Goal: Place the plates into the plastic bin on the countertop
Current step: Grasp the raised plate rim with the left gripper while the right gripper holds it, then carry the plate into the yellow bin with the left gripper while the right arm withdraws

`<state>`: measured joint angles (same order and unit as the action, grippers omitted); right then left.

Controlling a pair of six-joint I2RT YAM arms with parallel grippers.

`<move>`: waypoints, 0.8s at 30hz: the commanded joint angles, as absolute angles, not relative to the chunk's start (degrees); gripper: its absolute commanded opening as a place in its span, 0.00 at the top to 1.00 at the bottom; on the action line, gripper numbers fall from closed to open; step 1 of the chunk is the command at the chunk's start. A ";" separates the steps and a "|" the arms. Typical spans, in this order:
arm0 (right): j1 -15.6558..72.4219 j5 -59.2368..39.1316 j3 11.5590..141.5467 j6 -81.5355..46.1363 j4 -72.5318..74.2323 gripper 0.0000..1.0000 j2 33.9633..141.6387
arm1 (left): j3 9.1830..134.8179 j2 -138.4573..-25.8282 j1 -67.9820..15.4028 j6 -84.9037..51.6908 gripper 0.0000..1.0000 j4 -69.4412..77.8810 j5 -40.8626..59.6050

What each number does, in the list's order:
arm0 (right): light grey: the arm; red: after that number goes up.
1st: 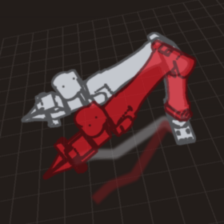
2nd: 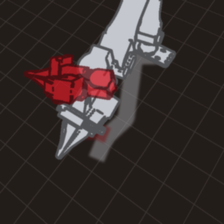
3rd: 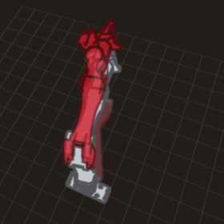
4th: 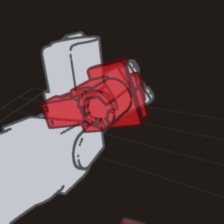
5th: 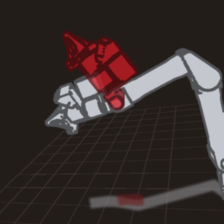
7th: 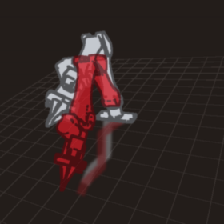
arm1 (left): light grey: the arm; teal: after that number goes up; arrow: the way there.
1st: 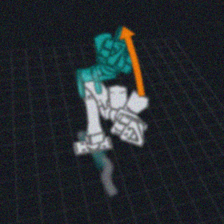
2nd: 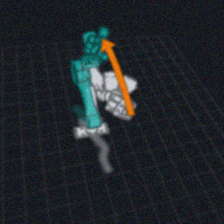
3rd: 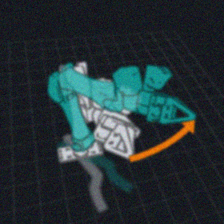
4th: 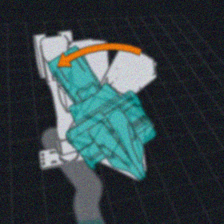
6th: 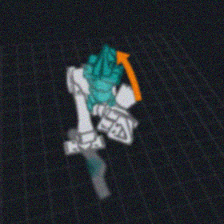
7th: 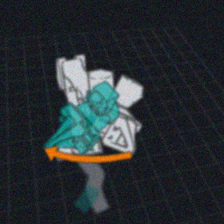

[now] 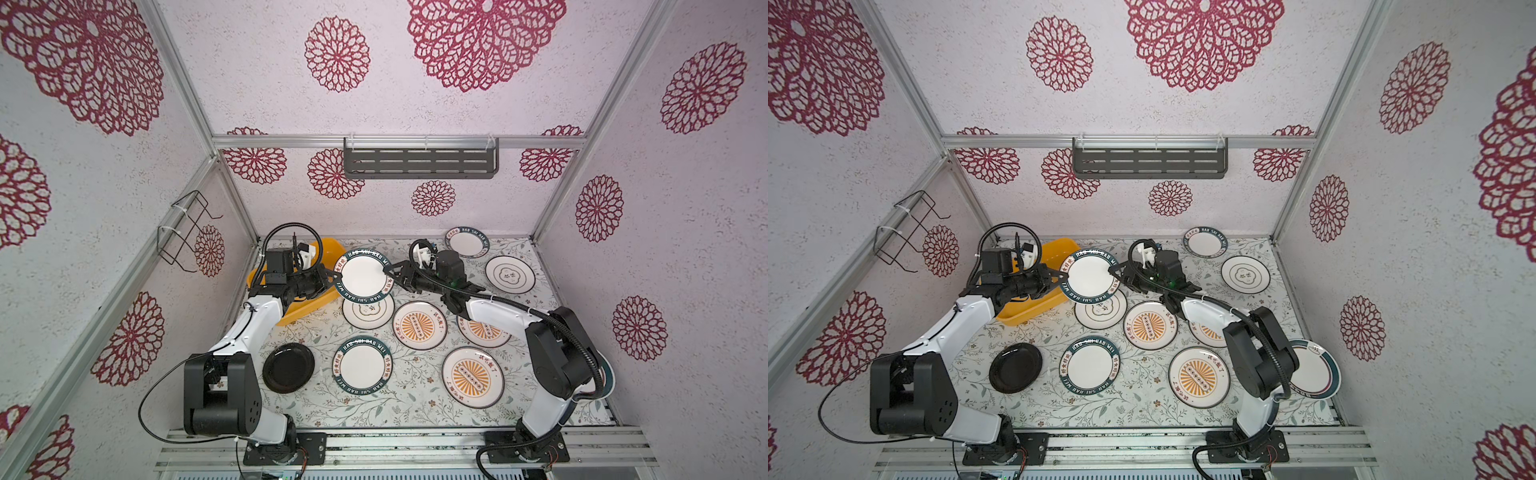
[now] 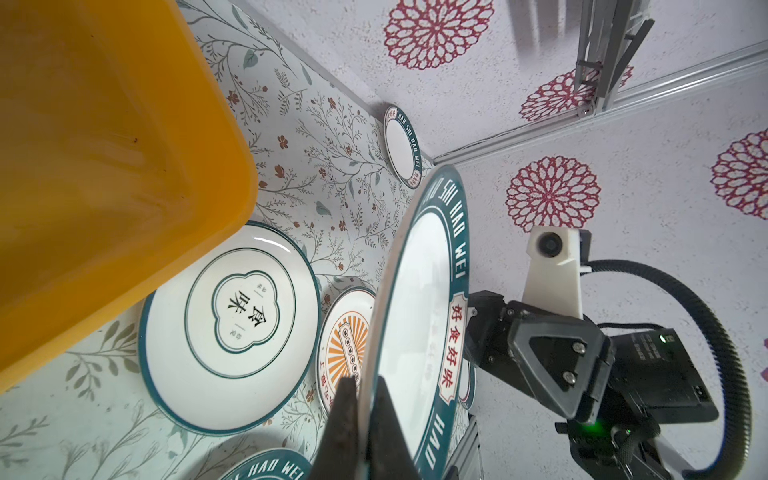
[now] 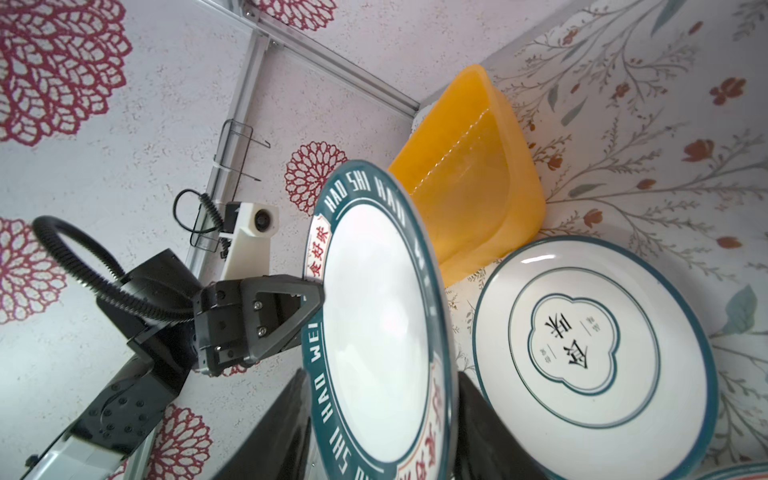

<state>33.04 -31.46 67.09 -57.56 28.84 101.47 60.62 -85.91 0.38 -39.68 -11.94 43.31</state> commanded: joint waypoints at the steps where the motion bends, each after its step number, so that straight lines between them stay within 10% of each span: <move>1: 32.75 -31.30 69.36 -56.12 35.24 0.38 100.92 | 60.87 -86.97 2.69 -41.38 1.00 -7.84 42.90; 10: 28.30 -24.00 67.45 -51.13 30.64 0.12 95.20 | 59.93 -88.38 8.90 -43.07 1.00 -8.66 32.18; 24: 23.82 -13.40 66.59 -42.18 15.63 0.08 89.12 | 63.72 -100.05 17.00 -47.10 1.00 -4.66 28.94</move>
